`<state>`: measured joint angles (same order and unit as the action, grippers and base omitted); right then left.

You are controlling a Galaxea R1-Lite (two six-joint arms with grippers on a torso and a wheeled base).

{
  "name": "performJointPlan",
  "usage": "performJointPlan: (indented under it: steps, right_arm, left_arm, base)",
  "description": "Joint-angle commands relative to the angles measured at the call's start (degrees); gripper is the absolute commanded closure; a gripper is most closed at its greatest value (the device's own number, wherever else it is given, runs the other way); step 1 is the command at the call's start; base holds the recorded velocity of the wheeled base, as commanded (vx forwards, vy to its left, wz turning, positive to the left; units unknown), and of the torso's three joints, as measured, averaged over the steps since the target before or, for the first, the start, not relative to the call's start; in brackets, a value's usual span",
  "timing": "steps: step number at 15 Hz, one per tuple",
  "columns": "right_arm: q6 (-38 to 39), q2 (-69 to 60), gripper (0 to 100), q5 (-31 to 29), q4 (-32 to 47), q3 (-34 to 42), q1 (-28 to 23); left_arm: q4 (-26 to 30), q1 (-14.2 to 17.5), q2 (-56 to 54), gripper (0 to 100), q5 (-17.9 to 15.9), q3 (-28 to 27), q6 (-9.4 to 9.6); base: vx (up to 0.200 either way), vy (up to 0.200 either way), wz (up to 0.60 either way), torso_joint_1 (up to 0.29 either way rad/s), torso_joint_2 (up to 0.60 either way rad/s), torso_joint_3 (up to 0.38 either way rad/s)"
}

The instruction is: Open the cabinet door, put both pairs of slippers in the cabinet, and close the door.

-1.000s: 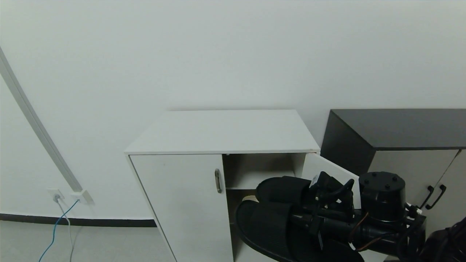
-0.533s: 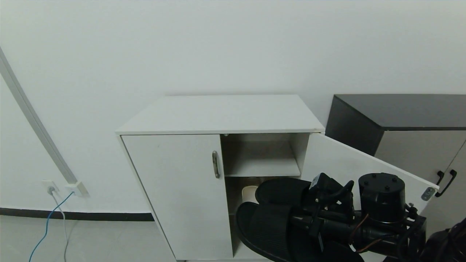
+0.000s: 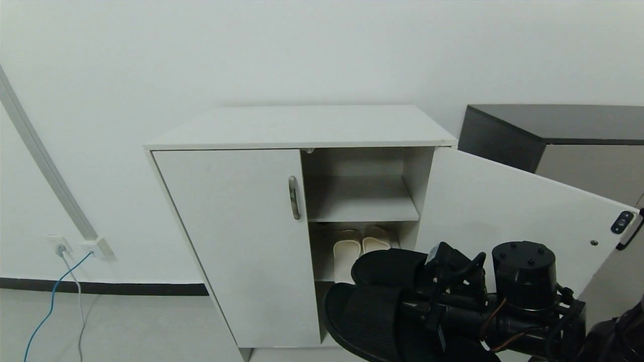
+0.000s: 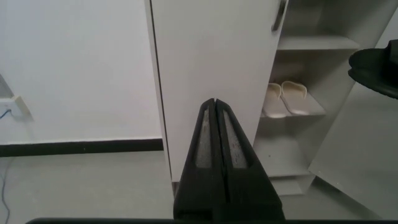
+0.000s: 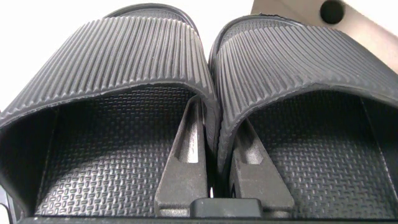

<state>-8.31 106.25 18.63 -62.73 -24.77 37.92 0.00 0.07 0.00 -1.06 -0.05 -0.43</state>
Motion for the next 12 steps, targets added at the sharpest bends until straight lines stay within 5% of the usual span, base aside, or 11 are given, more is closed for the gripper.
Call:
performJointPlan:
  steps: [1,7,12]
  right_arm:
    - [-0.04,0.27,100,0.01,-0.02,-0.01,0.22]
    - [-0.12,0.36,100,0.01,-0.02,0.07,0.31]
    - [-0.12,0.36,100,-0.08,-1.34,0.6,0.31]
  left_arm:
    - [0.0,0.01,0.0,100,0.01,-0.04,-0.01]
    - [0.0,0.01,0.0,100,0.01,-0.04,-0.01]
    - [0.0,0.01,0.0,100,0.01,-0.04,-0.1]
  base:
    - [0.0,0.0,0.0,-0.119,0.47,0.344]
    - [0.0,0.0,0.0,-0.068,0.45,0.368]
    - [0.0,0.0,0.0,0.0,0.03,0.025]
